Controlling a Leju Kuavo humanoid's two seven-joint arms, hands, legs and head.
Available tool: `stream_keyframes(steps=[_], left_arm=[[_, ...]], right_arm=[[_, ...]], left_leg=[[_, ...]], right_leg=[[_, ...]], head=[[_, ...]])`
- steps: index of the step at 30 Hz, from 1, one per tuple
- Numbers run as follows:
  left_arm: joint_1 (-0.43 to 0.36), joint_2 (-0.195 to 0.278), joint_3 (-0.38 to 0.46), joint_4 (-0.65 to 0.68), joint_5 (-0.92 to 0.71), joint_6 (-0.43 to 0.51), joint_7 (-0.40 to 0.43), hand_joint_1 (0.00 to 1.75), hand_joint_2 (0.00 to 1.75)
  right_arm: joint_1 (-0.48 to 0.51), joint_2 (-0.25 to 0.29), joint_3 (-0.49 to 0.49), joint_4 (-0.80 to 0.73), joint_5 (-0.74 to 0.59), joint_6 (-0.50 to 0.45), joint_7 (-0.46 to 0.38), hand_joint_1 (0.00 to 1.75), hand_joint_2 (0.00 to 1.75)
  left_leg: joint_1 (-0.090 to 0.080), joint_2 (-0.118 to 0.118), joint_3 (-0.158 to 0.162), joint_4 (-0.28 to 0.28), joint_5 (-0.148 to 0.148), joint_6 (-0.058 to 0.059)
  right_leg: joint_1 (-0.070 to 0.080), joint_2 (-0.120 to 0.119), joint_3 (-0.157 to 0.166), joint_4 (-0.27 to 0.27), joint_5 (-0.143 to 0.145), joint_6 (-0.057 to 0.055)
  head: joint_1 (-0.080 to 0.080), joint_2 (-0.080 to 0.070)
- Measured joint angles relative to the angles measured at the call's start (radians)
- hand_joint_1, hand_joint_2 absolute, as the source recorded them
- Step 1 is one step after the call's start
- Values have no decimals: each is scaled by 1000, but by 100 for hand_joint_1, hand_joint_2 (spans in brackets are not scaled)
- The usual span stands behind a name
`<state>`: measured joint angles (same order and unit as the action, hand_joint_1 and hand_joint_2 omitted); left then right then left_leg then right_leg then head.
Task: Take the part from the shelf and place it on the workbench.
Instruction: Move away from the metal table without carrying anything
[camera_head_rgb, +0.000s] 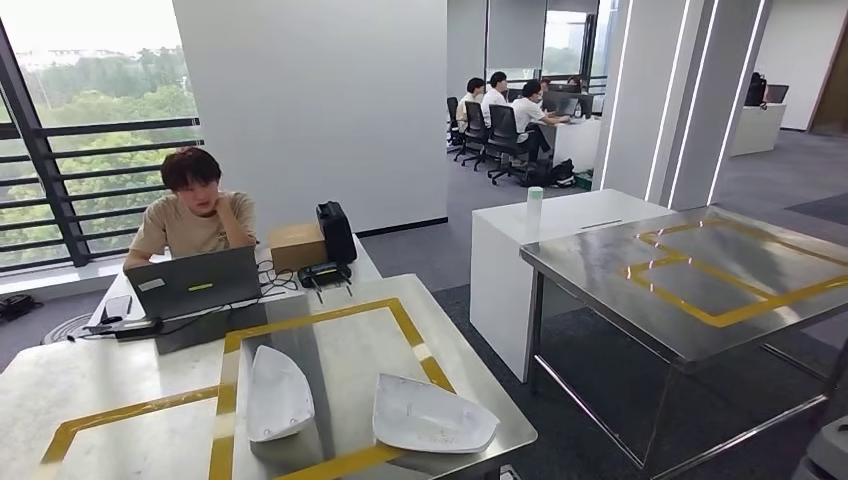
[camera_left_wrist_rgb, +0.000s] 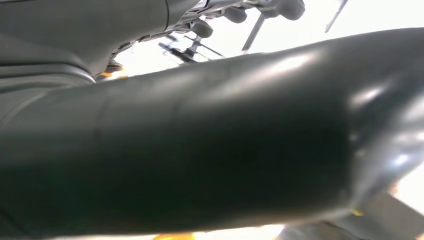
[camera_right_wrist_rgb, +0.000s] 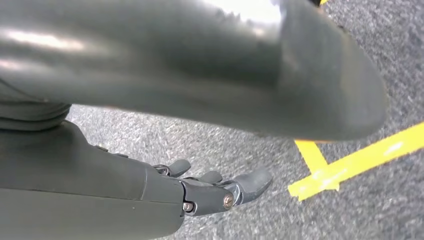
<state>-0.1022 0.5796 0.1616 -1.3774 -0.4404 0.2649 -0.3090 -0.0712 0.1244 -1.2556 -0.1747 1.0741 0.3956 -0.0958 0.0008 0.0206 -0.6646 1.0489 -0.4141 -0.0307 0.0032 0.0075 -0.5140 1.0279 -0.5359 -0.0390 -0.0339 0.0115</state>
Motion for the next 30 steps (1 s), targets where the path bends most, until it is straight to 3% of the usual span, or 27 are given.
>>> stream_keyframes(steps=[3, 4, 5, 6, 8, 10, 11, 12, 14, 15, 17, 19, 20, 22, 24, 26, 28, 30], left_arm=[[96, -7, 62, -8, 8, 11, -33, 0, 0], [127, -15, 80, -8, 10, 16, -47, 0, 0], [157, -28, 97, -6, 11, 21, -64, 0, 0], [185, -44, 114, -3, 10, 29, -82, 0, 0], [231, -80, 149, 7, -2, 48, -119, 0, 0], [265, -124, 191, 18, -25, 64, -151, 0, 0], [281, -150, 216, 25, -41, 69, -167, 0, 0], [296, -177, 245, 36, -61, 70, -185, 0, 0], [314, -237, 323, 76, -109, 61, -231, 0, 0], [315, -267, 371, 106, -136, 53, -259, 0, 0], [309, -324, 478, 195, -190, 43, -317, 0, 0], [293, -364, 590, 327, -249, 62, -345, 0, 0], [281, -380, 643, 402, -284, 84, -333, 0, 0], [251, -412, 738, 564, -365, 150, -246, 0, 0], [226, -444, 807, 718, -431, 209, -118, 0, 0], [204, -478, 851, 845, -463, 232, 29, 0, 0], [173, -522, 884, 954, -481, 225, 269, 0, 0], [143, -578, 915, 1036, -489, 214, 540, 0, 0]], right_arm=[[0, 0, -3, 0, -5, -2, 0, 0, 0], [1, -1, -6, 0, -8, -2, -1, 0, 0], [1, -1, -9, 0, -11, -2, -1, 0, 0], [2, -1, -13, 0, -13, -2, -2, 0, 0], [3, -1, -18, 0, -15, -2, -1, 0, 0], [4, -3, -20, 0, -14, -2, 4, 0, 0], [5, -3, -20, 0, -11, -2, 8, 0, 0], [6, -4, -20, 0, -6, -2, 14, 0, 0], [11, -4, -20, 0, 10, -2, 27, 0, 0], [14, -4, -20, 0, 20, -2, 33, 0, 0], [17, -3, -17, 0, 41, 4, 41, 0, 0], [16, -5, -10, 0, 65, 20, 46, 0, 0], [14, -7, -4, 0, 78, 27, 48, 0, 0], [10, -14, 15, 0, 106, 31, 51, 0, 0], [5, -21, 36, 0, 127, 30, 48, 0, 0], [1, -26, 54, 0, 142, 31, 32, 0, 0], [0, -31, 74, 0, 160, 32, 10, 0, 0], [-3, -36, 96, 0, 177, 33, -11, 0, 0]], left_leg=[[6, -14, -34, 132, -137, -16], [8, -15, -40, 188, -167, -19], [11, -16, -38, 227, -174, -22], [15, -16, -22, 238, -160, -25], [23, -16, 56, 166, -117, -27], [22, -17, 154, 38, -123, -24], [20, -19, 182, -8, -135, -18], [13, -20, 191, -31, -142, -9], [6, -19, 178, -40, -129, 15], [4, -17, 171, -41, -119, 26], [5, -13, 151, -43, -100, 43], [3, -9, 125, -42, -80, 50], [2, -8, 111, -41, -69, 50], [1, -7, 82, -37, -46, 49], [0, -9, 54, -30, -25, 46], [-1, -10, 38, -24, -7, 38], [0, -13, 34, -26, 14, 27], [1, -18, 28, -24, 15, 17]], right_leg=[[-1, -7, -30, -4, 30, -13], [0, -7, -43, -3, 40, -14], [0, -7, -57, -2, 50, -13], [1, -8, -73, 0, 61, -10], [0, -8, -100, 6, 79, -3], [0, -7, -116, 11, 95, 9], [-1, -6, -120, 11, 103, 16], [-3, -5, -121, 10, 111, 23], [-11, -3, -125, 9, 119, 37], [-14, -3, -130, 20, 104, 42], [-16, -4, -151, 92, 17, 49], [-14, -4, -171, 208, -77, 53], [-13, -4, -170, 253, -93, 53], [-10, -4, -126, 256, -58, 50], [-6, -4, -24, 141, -18, 43], [0, -4, 69, 6, -31, 35], [4, -7, 92, -46, -43, 27], [0, -12, 77, -48, -21, 17]], head=[[-1, 0], [-2, 0], [-2, 0], [-2, 0], [-2, 0], [-1, 0], [-1, 0], [-1, 0], [-1, 0], [0, 0], [0, 0], [2, 0], [2, 0], [2, 0], [2, 0], [2, 0], [2, 0], [1, 0]])
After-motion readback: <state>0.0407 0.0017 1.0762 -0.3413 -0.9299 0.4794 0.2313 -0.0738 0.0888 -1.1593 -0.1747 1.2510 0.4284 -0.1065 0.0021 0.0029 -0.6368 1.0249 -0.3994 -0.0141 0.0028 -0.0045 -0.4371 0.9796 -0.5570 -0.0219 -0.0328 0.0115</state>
